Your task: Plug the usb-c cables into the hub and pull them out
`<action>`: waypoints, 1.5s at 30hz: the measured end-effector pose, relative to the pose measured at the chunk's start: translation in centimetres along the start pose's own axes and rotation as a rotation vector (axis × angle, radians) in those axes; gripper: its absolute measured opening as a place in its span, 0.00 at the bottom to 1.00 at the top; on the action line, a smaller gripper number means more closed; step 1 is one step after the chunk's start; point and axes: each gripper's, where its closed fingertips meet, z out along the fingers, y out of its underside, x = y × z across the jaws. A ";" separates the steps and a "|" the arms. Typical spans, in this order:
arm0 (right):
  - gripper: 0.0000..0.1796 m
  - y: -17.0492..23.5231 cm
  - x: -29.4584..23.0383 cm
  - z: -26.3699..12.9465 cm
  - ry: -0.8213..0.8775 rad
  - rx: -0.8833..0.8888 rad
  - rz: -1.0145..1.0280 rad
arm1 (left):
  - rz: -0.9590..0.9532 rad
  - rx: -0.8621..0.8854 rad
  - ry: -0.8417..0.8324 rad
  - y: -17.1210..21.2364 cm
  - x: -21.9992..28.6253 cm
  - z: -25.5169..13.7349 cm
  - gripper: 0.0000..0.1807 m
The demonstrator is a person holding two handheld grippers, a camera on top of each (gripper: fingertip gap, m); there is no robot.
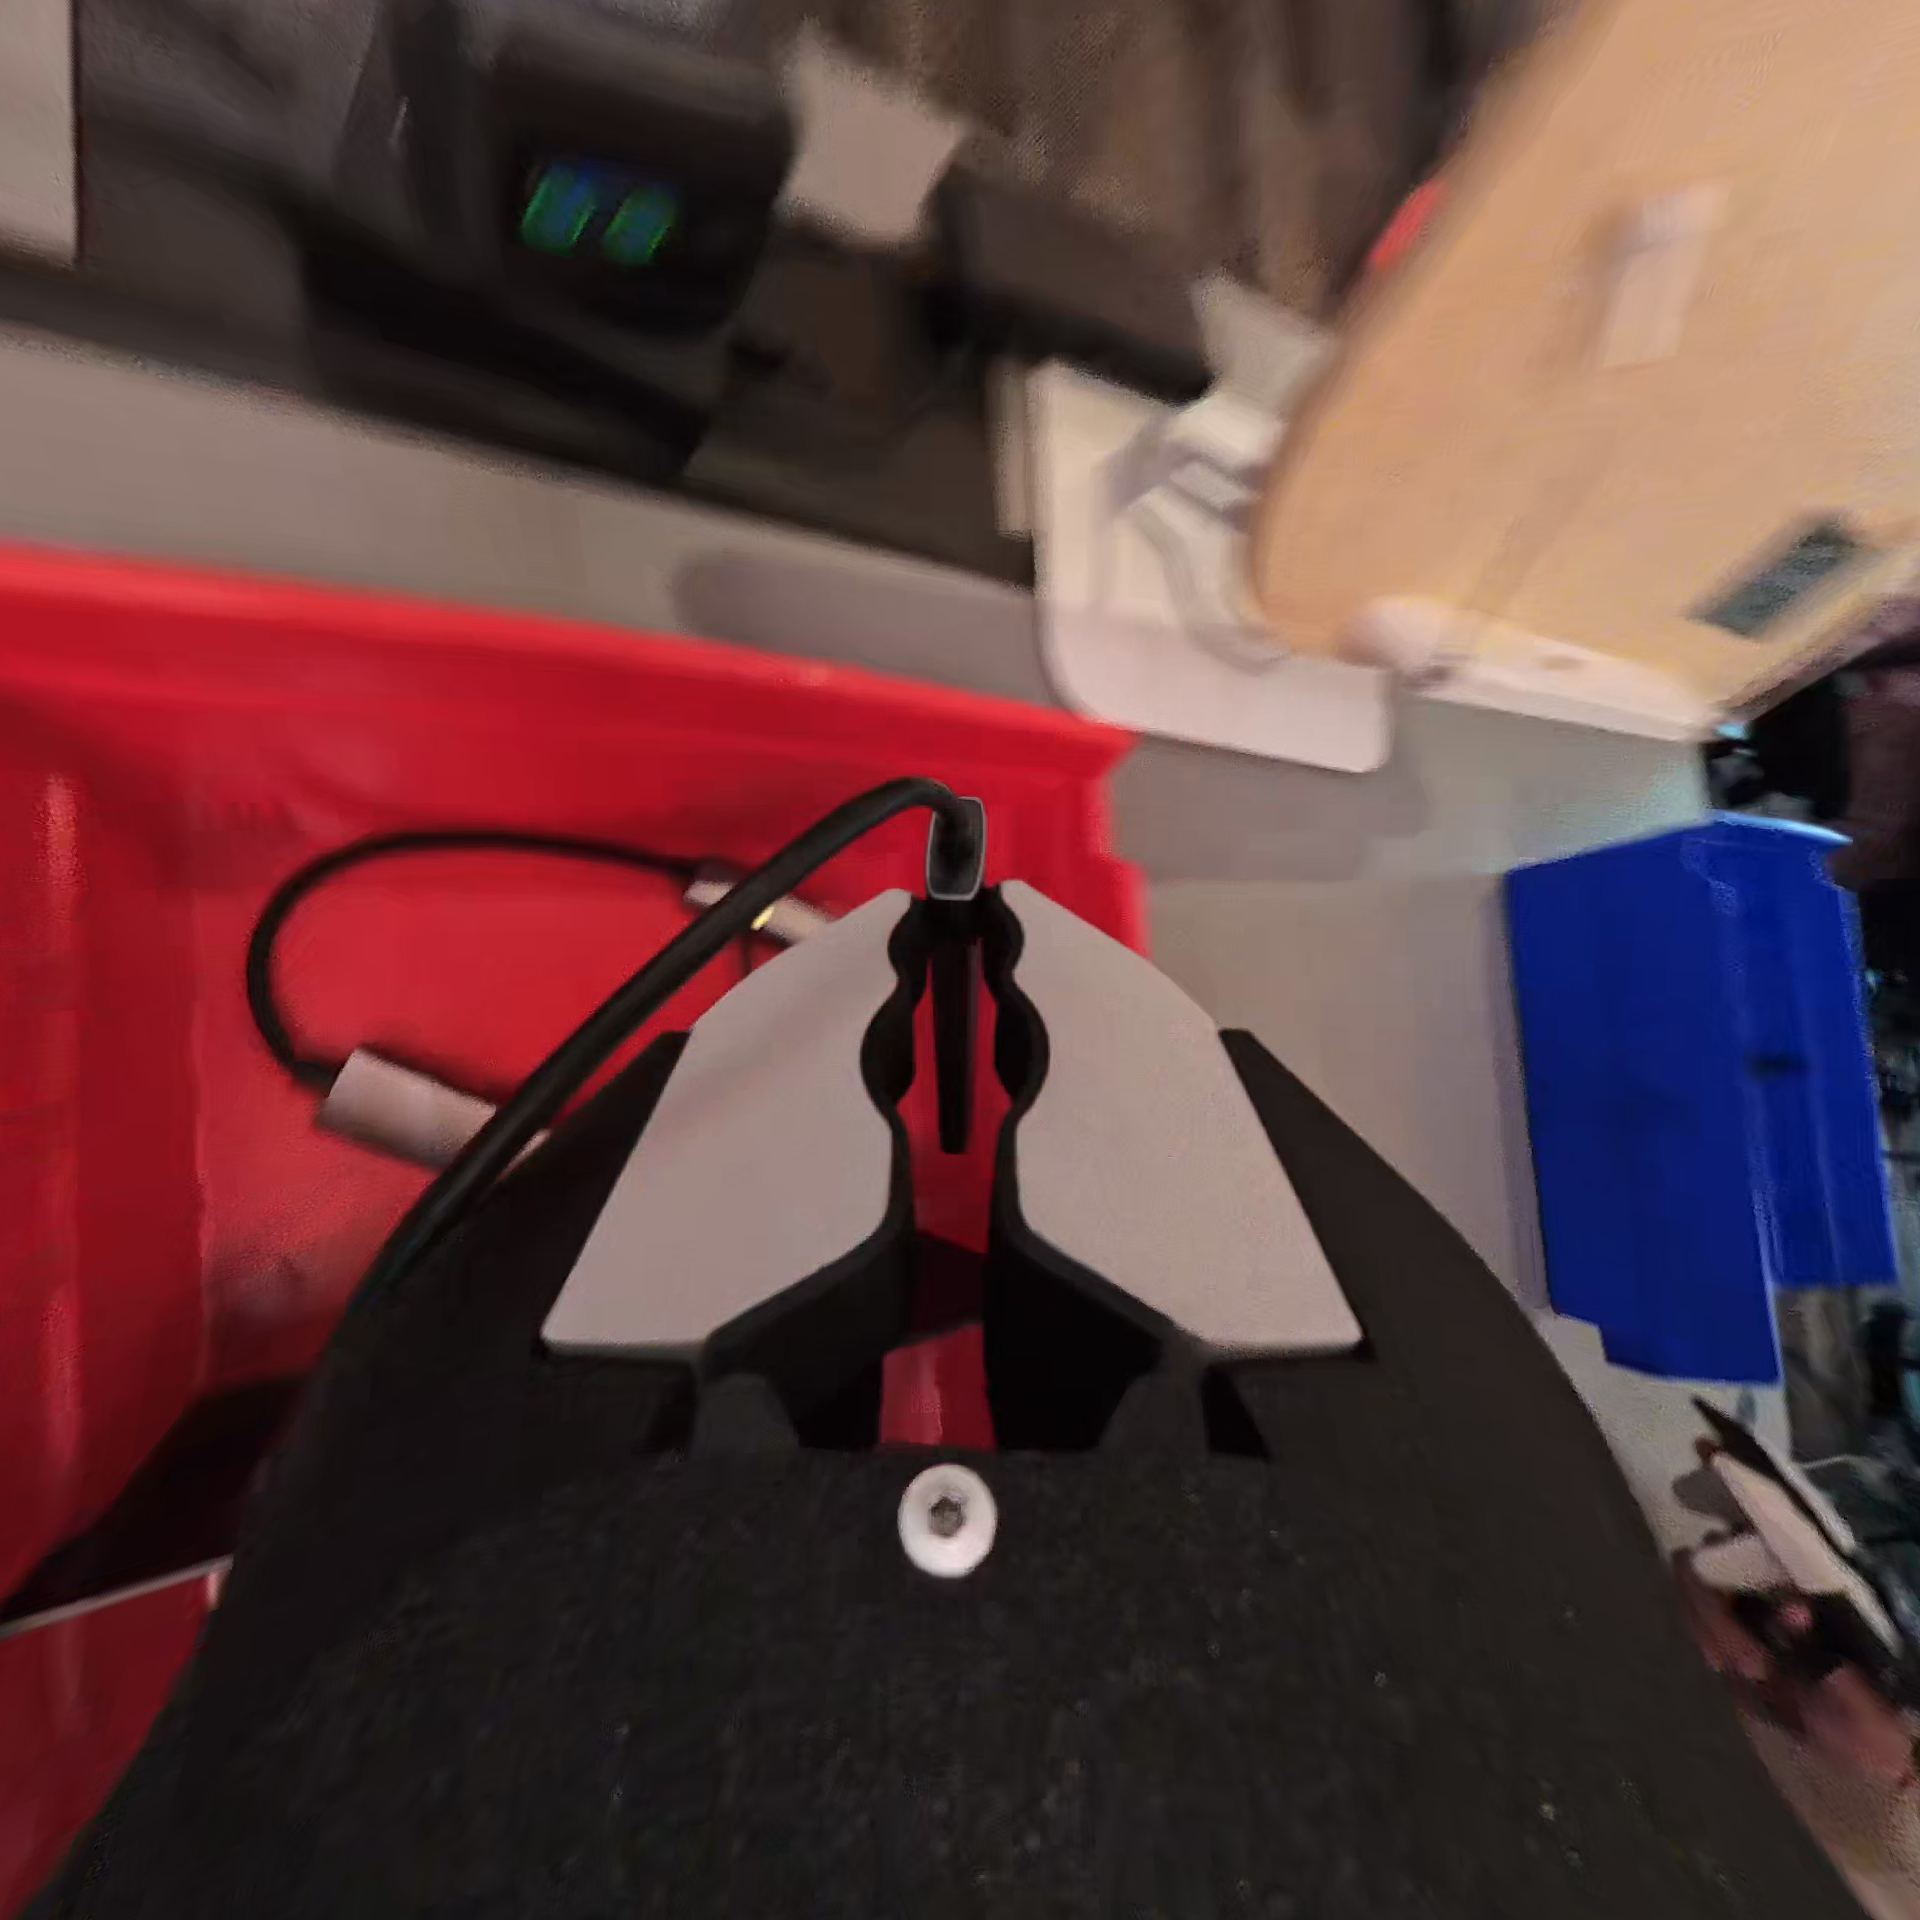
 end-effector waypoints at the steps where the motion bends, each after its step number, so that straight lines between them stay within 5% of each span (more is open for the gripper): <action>1: 0.21 -0.2 -0.2 0.0 -0.003 0.010 -0.011 | 0.066 0.069 0.037 -0.9 1.6 -1.7 0.05; 6: 0.21 -1.5 -2.7 -0.3 -0.068 0.087 -0.114 | 0.522 0.372 0.267 -1.7 12.4 -11.8 0.05; 12: 0.25 -3.0 -13.0 -1.6 -0.456 0.252 -0.150 | 0.653 0.622 0.938 7.7 23.7 -22.5 0.05; 17: 0.27 -5.9 -24.8 -3.1 -0.820 0.457 -0.063 | 0.508 0.571 1.354 15.3 27.9 -23.0 0.05; 21: 0.26 -8.0 -29.1 -2.6 -0.898 0.562 -0.105 | 0.376 0.533 1.580 18.7 29.4 -22.1 0.05; 27: 0.21 -7.9 -30.8 -3.1 -0.974 0.613 -0.057 | 0.445 0.490 1.638 22.9 29.9 -20.5 0.05; 45: 0.06 -6.9 -29.2 -1.9 -0.876 0.663 -0.091 | 0.367 0.460 1.704 26.1 30.1 -17.0 0.06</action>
